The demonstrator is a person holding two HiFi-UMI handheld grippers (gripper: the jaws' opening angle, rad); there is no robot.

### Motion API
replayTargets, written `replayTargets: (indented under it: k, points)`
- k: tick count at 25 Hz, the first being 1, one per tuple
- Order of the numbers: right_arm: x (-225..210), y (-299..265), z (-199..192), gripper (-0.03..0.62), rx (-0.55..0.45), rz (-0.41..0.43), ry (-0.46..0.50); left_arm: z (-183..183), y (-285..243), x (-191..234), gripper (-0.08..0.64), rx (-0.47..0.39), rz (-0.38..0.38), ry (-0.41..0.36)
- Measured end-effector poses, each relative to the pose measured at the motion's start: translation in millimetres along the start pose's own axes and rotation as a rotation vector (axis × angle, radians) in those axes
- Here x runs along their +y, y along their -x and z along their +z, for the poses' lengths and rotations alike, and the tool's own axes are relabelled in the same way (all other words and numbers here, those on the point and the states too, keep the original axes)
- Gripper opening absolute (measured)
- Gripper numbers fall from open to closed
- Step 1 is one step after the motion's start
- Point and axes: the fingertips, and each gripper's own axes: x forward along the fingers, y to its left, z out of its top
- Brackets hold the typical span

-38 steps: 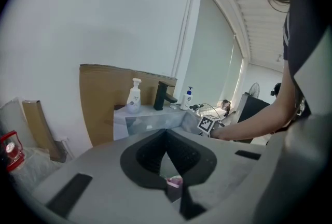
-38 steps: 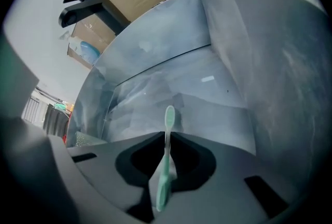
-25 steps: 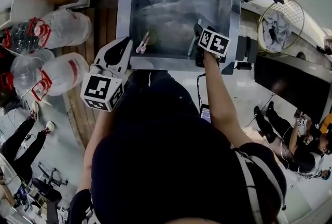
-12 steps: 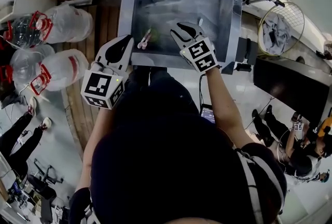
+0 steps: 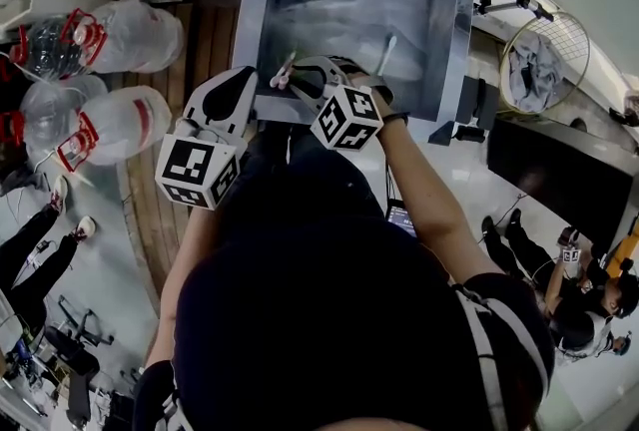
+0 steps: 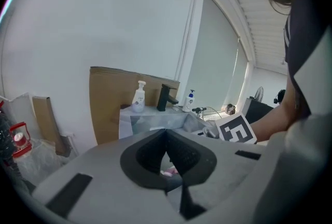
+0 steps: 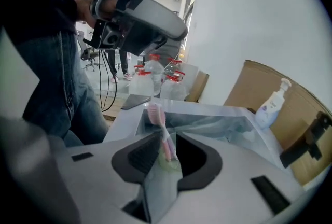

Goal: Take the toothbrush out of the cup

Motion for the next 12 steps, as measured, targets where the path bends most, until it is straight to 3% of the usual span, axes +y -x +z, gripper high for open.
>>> replayTargets:
  k: [12]
  points:
    - [5.1,-10.4,6.4,0.041,0.013,0.014,0.07,-5.4,9.7,11.3,0.021,0.0,0.029,0.024]
